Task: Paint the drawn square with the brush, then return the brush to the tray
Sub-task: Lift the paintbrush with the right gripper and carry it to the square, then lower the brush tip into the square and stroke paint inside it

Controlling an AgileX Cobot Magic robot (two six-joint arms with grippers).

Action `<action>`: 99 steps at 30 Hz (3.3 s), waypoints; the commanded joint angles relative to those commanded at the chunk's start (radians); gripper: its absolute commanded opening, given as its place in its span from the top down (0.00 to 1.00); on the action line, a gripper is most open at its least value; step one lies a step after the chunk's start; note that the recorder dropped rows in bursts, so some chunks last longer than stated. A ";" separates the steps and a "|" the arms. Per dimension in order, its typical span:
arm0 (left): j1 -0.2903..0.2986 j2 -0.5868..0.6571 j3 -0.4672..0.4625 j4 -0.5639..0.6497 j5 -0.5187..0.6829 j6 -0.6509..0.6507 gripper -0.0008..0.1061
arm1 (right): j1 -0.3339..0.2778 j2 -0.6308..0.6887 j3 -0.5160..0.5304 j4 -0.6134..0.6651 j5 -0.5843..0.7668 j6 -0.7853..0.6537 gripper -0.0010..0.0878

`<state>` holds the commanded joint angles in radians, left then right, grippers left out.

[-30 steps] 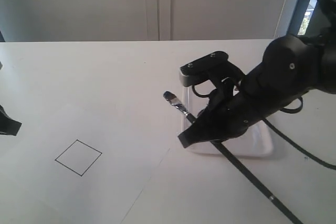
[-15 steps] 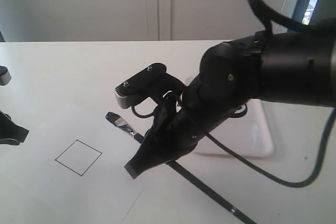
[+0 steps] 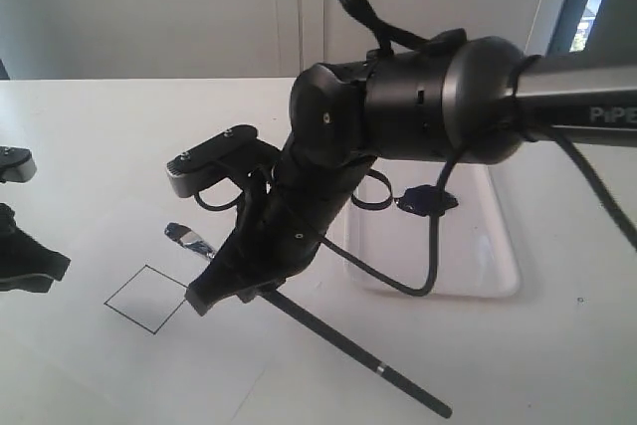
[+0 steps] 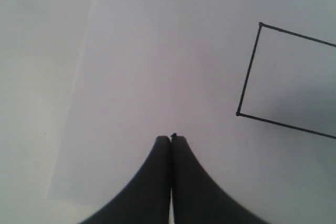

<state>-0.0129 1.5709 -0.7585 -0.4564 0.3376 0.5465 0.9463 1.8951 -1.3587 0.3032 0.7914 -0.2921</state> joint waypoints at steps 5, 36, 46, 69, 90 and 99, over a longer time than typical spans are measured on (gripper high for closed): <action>0.000 0.006 0.000 0.000 -0.006 0.000 0.99 | 0.000 0.031 -0.064 0.040 0.042 -0.029 0.99; 0.000 0.065 0.000 -0.004 -0.014 -0.019 0.99 | 0.069 0.247 -0.249 0.036 0.123 -0.046 0.99; 0.000 0.065 0.000 -0.004 -0.014 -0.019 0.99 | 0.069 0.288 -0.334 0.031 0.137 -0.038 0.99; 0.000 0.065 0.000 -0.006 -0.018 -0.019 0.99 | 0.069 0.312 -0.350 0.006 0.178 -0.017 0.99; 0.000 0.065 0.000 -0.006 -0.016 -0.019 0.99 | 0.069 0.341 -0.356 0.007 0.194 0.011 0.99; 0.000 0.065 0.000 -0.006 -0.012 -0.019 0.99 | 0.069 0.341 -0.367 -0.047 0.183 0.067 0.99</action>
<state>-0.0129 1.6357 -0.7585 -0.4623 0.3257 0.5277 1.0157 2.2359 -1.7254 0.2562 0.9745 -0.2249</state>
